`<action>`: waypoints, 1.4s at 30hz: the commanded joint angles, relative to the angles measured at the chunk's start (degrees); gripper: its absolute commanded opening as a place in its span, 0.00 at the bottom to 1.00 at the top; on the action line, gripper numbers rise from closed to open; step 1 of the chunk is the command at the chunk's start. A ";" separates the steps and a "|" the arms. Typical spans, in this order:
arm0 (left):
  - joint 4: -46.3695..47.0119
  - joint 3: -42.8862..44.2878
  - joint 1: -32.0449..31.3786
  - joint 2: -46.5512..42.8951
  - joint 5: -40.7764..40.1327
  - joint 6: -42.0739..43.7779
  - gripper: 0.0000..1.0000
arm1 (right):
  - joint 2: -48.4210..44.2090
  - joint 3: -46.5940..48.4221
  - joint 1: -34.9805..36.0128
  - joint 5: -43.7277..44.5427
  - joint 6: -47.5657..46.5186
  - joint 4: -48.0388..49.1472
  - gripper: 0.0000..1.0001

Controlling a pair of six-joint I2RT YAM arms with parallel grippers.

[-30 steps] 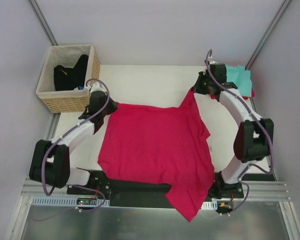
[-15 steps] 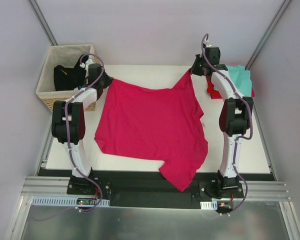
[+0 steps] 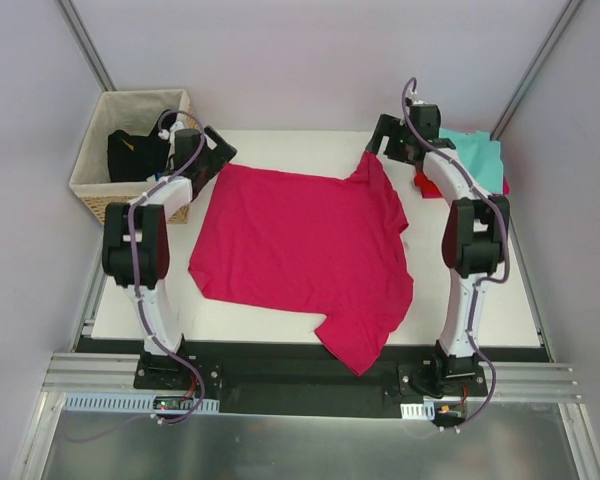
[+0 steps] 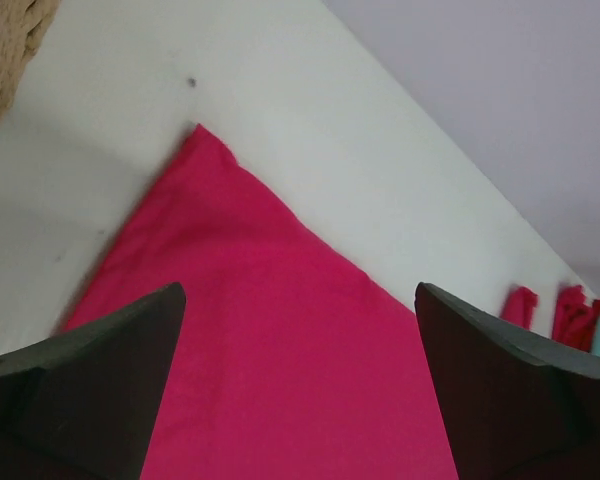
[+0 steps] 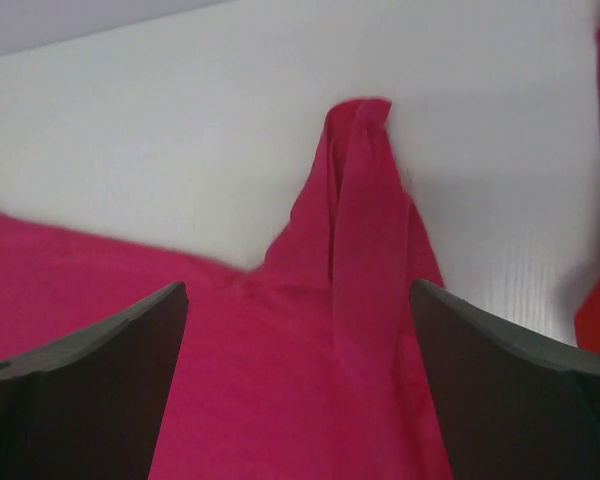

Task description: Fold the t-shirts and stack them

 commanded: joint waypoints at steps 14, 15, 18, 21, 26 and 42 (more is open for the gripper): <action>-3.98 -25.03 -6.92 -37.77 21.96 -1.35 0.99 | -49.87 -42.02 10.18 15.22 3.40 -12.37 0.96; -3.98 -25.82 -7.53 -37.69 22.32 -1.43 0.99 | -50.84 -43.60 10.18 16.56 3.85 -14.21 0.96; -3.89 -27.85 -8.51 -36.55 22.41 -0.90 0.99 | -55.05 -50.19 10.10 19.47 6.92 -14.14 0.96; -3.10 -29.08 -9.65 -34.70 22.24 -0.03 0.99 | -58.04 -55.99 9.66 20.70 9.38 -13.00 0.96; 3.29 -30.66 -11.23 -29.43 25.30 -1.60 0.99 | -58.76 -61.02 7.11 20.44 11.06 -11.68 0.96; 2.79 -29.78 -13.87 -21.33 22.85 -2.14 0.99 | -54.71 -67.52 6.67 18.86 15.71 -10.01 0.96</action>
